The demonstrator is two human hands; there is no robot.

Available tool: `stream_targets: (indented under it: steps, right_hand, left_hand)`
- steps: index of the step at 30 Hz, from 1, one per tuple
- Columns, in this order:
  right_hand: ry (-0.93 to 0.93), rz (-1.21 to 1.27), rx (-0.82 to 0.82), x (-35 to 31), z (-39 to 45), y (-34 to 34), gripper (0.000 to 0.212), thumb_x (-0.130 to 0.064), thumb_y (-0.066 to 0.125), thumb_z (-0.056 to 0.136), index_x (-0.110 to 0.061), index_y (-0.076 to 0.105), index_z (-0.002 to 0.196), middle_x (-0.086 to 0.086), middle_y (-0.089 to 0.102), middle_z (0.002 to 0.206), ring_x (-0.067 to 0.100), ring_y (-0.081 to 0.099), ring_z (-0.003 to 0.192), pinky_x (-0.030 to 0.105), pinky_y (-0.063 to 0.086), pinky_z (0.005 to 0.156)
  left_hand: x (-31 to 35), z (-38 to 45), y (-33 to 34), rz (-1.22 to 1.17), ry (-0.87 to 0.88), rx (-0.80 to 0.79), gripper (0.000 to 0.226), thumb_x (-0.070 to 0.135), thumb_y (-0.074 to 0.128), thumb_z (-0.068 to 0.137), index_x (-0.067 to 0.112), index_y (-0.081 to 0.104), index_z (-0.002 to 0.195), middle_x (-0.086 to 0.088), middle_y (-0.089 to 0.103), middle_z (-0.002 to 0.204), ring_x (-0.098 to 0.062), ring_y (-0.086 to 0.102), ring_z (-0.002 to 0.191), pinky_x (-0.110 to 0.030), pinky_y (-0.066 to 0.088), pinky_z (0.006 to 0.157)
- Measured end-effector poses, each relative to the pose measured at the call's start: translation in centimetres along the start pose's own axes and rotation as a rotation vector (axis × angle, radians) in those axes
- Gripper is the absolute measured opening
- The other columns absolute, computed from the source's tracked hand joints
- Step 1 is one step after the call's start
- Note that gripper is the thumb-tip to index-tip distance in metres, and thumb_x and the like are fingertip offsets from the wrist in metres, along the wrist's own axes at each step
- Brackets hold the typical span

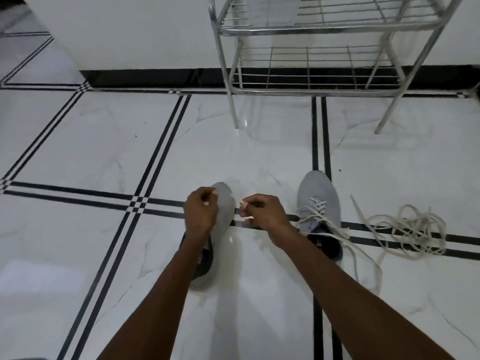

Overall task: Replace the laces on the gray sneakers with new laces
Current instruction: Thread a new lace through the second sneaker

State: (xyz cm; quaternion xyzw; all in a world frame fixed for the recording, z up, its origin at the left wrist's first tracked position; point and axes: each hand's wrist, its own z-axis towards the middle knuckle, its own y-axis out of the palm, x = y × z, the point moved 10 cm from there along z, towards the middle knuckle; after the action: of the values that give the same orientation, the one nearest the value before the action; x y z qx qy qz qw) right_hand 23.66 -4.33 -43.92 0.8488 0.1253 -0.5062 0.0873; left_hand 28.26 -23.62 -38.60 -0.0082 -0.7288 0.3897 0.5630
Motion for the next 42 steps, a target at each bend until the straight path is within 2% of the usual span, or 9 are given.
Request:
stream_targets:
  steps: [4,9,12,16,22,27,33,38,42]
  right_hand:
    - [-0.004,-0.092,-0.021,1.9,1.2,2.2,0.016,-0.004,0.068,0.089,-0.011,0.078,0.099,0.003,0.077,0.086,0.016,0.075,0.077,0.033,0.060,0.078]
    - [-0.079,-0.174,-0.002,2.8,0.9,3.3,0.010,-0.017,0.083,0.080,-0.012,0.081,0.089,-0.007,0.072,0.073,-0.002,0.062,0.061,0.012,0.047,0.062]
    - [-0.115,-0.201,0.016,2.8,0.7,3.1,0.012,-0.021,0.084,0.079,-0.014,0.080,0.087,-0.007,0.075,0.079,0.000,0.066,0.071,0.013,0.050,0.067]
    - [-0.165,-0.353,0.053,2.1,0.7,2.3,0.003,-0.018,0.075,0.086,-0.019,0.077,0.086,-0.008,0.075,0.085,0.006,0.069,0.082,0.024,0.057,0.077]
    - [-0.334,-0.586,0.042,1.0,0.6,2.2,0.007,-0.013,0.074,0.085,-0.013,0.081,0.087,-0.005,0.077,0.085,-0.006,0.063,0.070,0.000,0.045,0.072]
    - [-0.402,-0.639,0.103,1.2,0.7,2.1,0.010,-0.013,0.071,0.087,-0.016,0.077,0.080,-0.007,0.073,0.081,0.000,0.062,0.073,0.011,0.048,0.074]
    - [-0.500,-0.657,0.174,0.4,0.9,1.4,0.012,-0.010,0.071,0.087,-0.007,0.078,0.077,0.004,0.072,0.080,0.005,0.056,0.073,0.001,0.038,0.071]
    - [-0.503,-0.694,0.092,1.4,1.8,0.8,0.011,-0.007,0.068,0.088,-0.006,0.078,0.083,0.008,0.073,0.087,0.015,0.064,0.082,0.030,0.054,0.080]
    - [-0.466,-0.706,0.093,1.6,1.9,0.7,0.010,-0.007,0.068,0.087,-0.006,0.077,0.083,0.008,0.069,0.089,0.008,0.058,0.081,0.021,0.051,0.077]
  left_hand:
    - [-5.8,0.7,-1.9,0.240,-0.208,-0.086,0.043,0.032,0.067,0.091,0.013,0.066,0.130,-0.009,0.067,0.128,-0.026,0.062,0.114,-0.037,0.049,0.097]
    - [-8.1,-0.4,-1.3,0.174,-0.286,-0.198,0.052,0.035,0.068,0.093,0.016,0.058,0.141,-0.005,0.064,0.136,-0.017,0.063,0.098,-0.023,0.049,0.082]
    - [-7.6,-1.5,-0.8,0.156,-0.248,-0.213,0.059,0.042,0.074,0.088,0.014,0.061,0.138,-0.004,0.066,0.133,-0.009,0.066,0.082,-0.008,0.047,0.062]
    - [-6.3,-2.8,0.4,0.269,-0.170,-0.207,0.054,0.051,0.078,0.080,0.015,0.073,0.119,-0.001,0.072,0.120,-0.020,0.067,0.108,-0.030,0.052,0.091]
    - [-3.8,-3.7,3.5,0.335,0.000,-0.261,0.037,0.024,0.068,0.091,0.010,0.071,0.126,-0.009,0.076,0.106,-0.021,0.070,0.098,-0.026,0.051,0.089]
    - [-3.8,-3.3,5.3,0.329,0.075,-0.315,0.029,0.022,0.063,0.097,0.009,0.075,0.120,-0.012,0.076,0.111,-0.026,0.070,0.103,-0.032,0.052,0.095]
    - [-4.5,-3.9,5.9,0.185,0.020,-0.218,0.025,0.024,0.062,0.097,0.013,0.079,0.112,-0.007,0.078,0.102,-0.017,0.071,0.090,-0.025,0.053,0.087]
    - [-5.0,-4.4,6.5,0.122,-0.033,-0.173,0.027,0.023,0.063,0.096,0.013,0.076,0.118,-0.005,0.076,0.111,-0.017,0.071,0.101,-0.022,0.051,0.093]
    - [-5.1,-4.5,7.0,0.045,-0.076,-0.212,0.028,0.019,0.063,0.097,0.012,0.075,0.120,-0.007,0.076,0.115,-0.018,0.070,0.104,-0.035,0.055,0.098]
